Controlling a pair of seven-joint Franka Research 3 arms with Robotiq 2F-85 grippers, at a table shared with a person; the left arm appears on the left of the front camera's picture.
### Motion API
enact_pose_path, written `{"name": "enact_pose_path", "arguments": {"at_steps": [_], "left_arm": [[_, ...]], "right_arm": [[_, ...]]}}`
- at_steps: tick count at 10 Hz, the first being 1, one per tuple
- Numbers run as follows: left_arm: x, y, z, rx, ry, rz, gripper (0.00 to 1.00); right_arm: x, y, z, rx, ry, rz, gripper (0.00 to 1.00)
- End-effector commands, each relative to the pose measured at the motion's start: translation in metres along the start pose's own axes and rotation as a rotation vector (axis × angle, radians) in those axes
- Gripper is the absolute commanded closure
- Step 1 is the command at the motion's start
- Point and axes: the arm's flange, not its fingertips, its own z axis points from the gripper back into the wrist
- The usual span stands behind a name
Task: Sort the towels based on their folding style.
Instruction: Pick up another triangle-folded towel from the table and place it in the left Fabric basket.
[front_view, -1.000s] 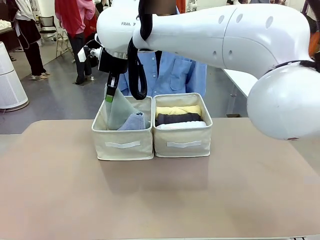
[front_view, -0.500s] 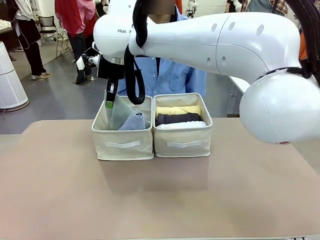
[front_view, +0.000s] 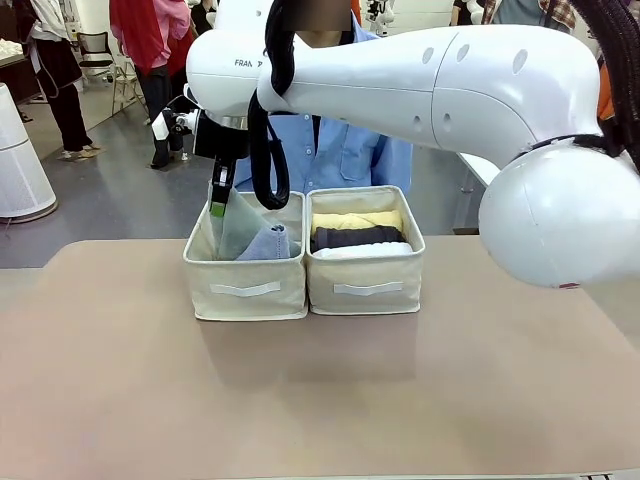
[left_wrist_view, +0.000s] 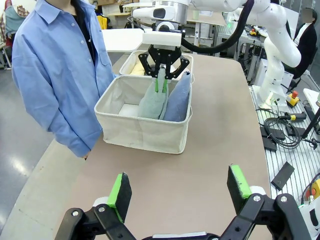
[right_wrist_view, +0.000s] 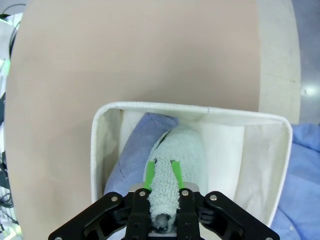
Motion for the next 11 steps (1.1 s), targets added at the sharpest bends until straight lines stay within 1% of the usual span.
{"name": "enact_pose_path", "arguments": {"at_steps": [1,3,5,8,11], "left_arm": [[0.0,-0.002,0.001,0.0,0.003,0.0,0.0],[0.0,-0.002,0.001,0.0,0.003,0.0,0.0],[0.0,-0.002,0.001,0.0,0.003,0.0,0.0],[0.0,-0.002,0.001,0.0,0.003,0.0,0.0],[0.0,-0.002,0.001,0.0,0.003,0.0,0.0]], "right_arm": [[0.006,-0.002,-0.015,-0.008,-0.031,0.009,0.85],[0.009,-0.006,-0.031,0.013,-0.043,-0.001,0.85],[0.01,-0.008,-0.045,0.031,-0.035,-0.004,0.85],[0.012,-0.006,-0.058,0.059,-0.017,0.01,0.85],[0.014,-0.004,-0.061,0.063,-0.019,0.022,0.85]]}}
